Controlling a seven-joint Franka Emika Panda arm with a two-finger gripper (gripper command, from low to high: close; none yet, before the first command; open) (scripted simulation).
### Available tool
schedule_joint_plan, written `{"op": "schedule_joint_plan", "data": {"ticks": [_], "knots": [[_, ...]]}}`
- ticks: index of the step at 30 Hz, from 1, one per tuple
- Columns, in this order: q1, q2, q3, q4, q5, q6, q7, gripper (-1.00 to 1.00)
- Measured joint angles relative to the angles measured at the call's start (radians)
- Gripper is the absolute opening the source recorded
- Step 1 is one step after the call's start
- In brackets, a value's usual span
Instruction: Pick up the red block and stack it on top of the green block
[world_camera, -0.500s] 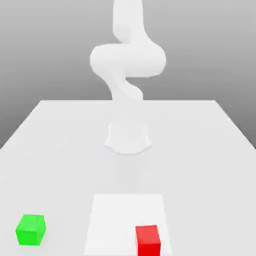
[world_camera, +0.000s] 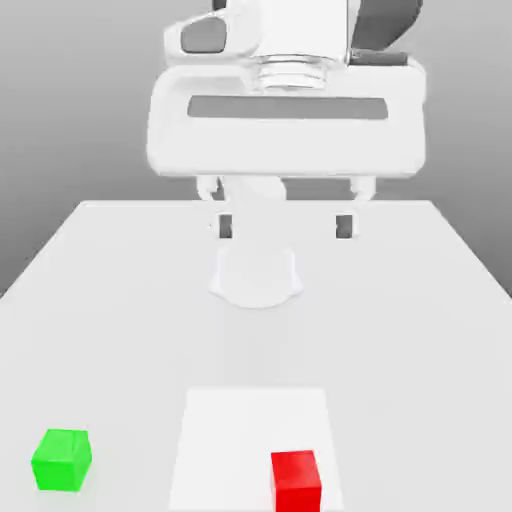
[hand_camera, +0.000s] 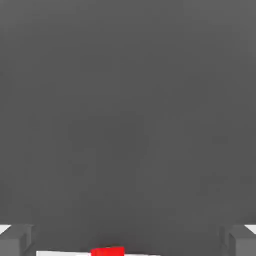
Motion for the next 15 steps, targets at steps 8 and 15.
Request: {"op": "schedule_joint_plan", "data": {"ticks": [8, 15], "knots": [[0.016, 0.29, 0.009, -0.04, -0.005, 0.104, -0.002, 0.0], [0.029, 0.544, 0.001, -0.028, -0.022, 0.271, 0.009, 0.0]]}}
